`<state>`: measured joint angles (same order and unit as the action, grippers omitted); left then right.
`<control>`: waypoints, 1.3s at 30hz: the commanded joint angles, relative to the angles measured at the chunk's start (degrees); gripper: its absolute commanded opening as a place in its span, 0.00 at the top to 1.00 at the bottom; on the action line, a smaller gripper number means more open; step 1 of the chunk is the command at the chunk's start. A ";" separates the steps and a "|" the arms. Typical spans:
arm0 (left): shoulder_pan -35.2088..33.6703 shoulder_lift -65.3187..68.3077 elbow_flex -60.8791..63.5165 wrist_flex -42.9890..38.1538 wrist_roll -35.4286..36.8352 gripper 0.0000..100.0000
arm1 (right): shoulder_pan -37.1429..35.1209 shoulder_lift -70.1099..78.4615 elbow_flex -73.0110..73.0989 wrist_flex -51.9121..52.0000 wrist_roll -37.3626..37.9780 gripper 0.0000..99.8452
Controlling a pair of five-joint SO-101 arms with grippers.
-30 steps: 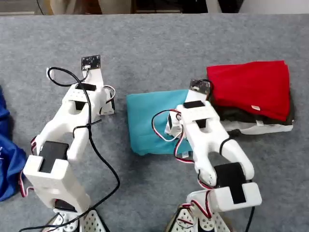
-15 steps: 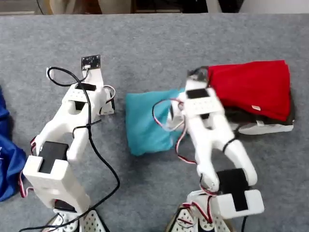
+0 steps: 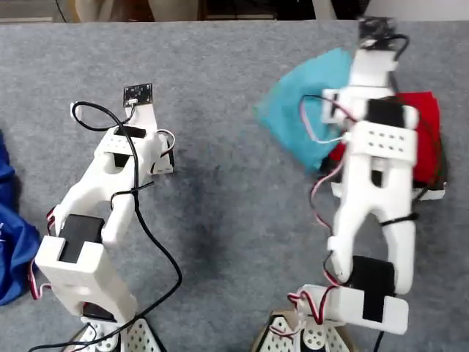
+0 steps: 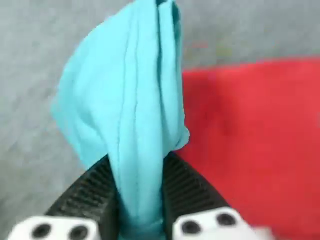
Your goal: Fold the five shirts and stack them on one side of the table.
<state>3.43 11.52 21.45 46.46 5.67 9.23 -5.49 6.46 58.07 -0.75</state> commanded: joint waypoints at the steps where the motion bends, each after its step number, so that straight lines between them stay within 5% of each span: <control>1: -0.53 -2.95 -0.18 -0.35 0.09 0.91 | 6.73 -2.77 -4.00 -3.87 5.27 1.00; 11: -0.53 -2.95 -0.18 -0.26 0.09 0.91 | 20.35 -2.77 -2.77 -3.60 13.01 0.99; 18: -0.53 -2.95 -0.09 -0.26 -0.70 0.91 | 22.73 -3.30 4.09 -3.52 19.52 0.98; 27: -0.26 -2.95 -0.09 -0.18 -1.85 0.91 | 23.87 -7.78 -2.07 10.64 23.74 0.50; 33: -1.32 -3.56 -0.62 -0.18 -1.85 0.91 | 23.25 -12.00 -10.42 17.23 19.16 0.63; 39: -9.76 -11.91 -5.36 11.25 -3.78 0.91 | 19.91 -11.91 -19.12 22.33 13.45 0.99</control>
<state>-1.67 6.59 20.40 51.74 3.65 31.82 -15.25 -7.87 79.08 14.29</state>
